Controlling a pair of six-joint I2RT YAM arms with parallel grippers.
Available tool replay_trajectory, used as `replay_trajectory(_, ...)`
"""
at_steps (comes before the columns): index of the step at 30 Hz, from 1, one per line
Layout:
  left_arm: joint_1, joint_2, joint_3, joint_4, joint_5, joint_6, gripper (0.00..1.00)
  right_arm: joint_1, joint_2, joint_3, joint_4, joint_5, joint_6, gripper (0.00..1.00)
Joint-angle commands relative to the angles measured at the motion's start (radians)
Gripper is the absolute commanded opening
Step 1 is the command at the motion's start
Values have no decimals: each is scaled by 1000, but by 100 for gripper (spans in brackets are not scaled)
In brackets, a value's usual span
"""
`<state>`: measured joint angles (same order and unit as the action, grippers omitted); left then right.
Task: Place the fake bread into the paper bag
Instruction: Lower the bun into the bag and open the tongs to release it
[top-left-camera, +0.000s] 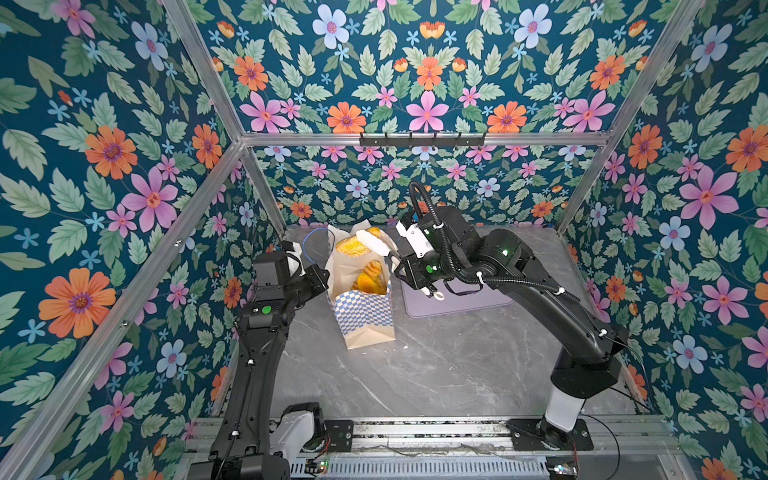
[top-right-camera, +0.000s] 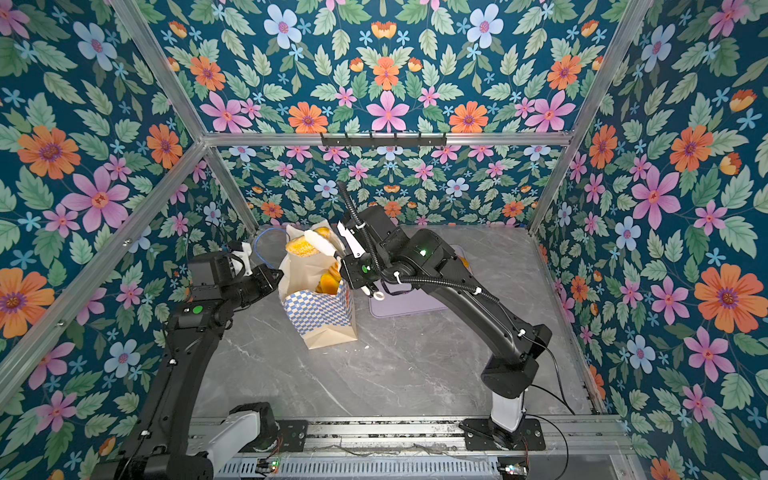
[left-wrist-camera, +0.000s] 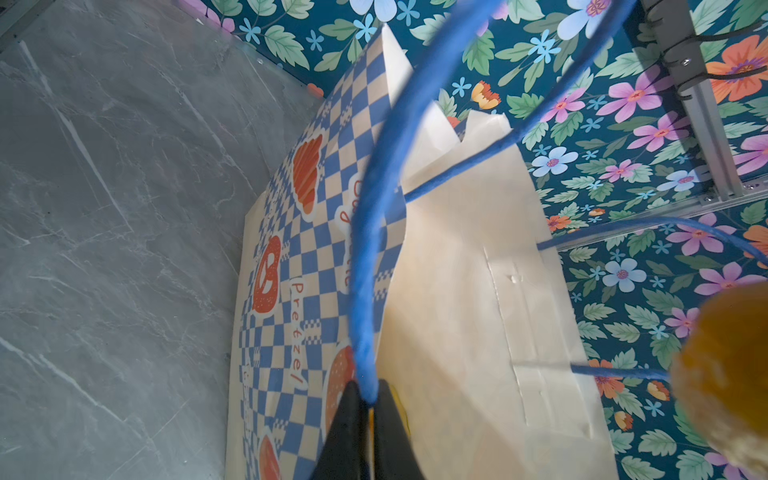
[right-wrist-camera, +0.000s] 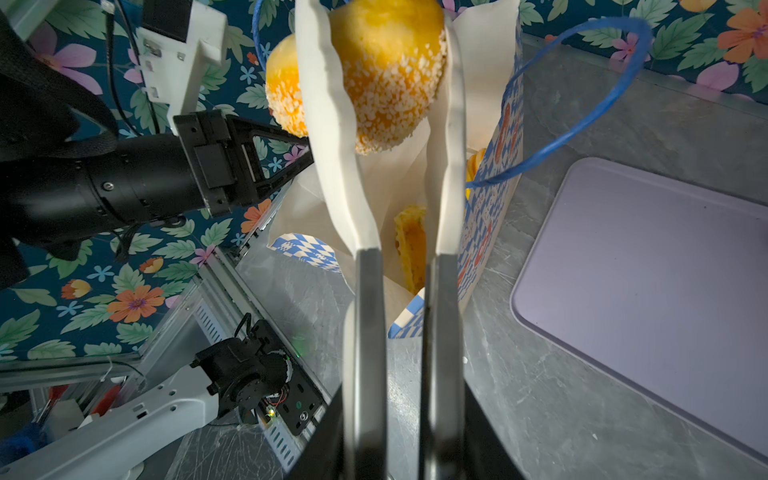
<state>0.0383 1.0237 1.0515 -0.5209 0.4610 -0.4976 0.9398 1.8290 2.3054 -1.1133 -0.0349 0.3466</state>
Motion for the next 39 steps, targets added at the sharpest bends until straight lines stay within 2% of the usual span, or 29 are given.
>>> replay_trajectory(1,0,1,-1,-8,-4,3,11,4,16,21,-20,24,-18,33)
replay_trajectory(14,-1,-1,1,-10,-4,4,11,10,75,60,-47,23,-26,33)
replay_trajectory(39,0,-4,5,-14,-8,4,11,41,154,113,-115,52,-26,40)
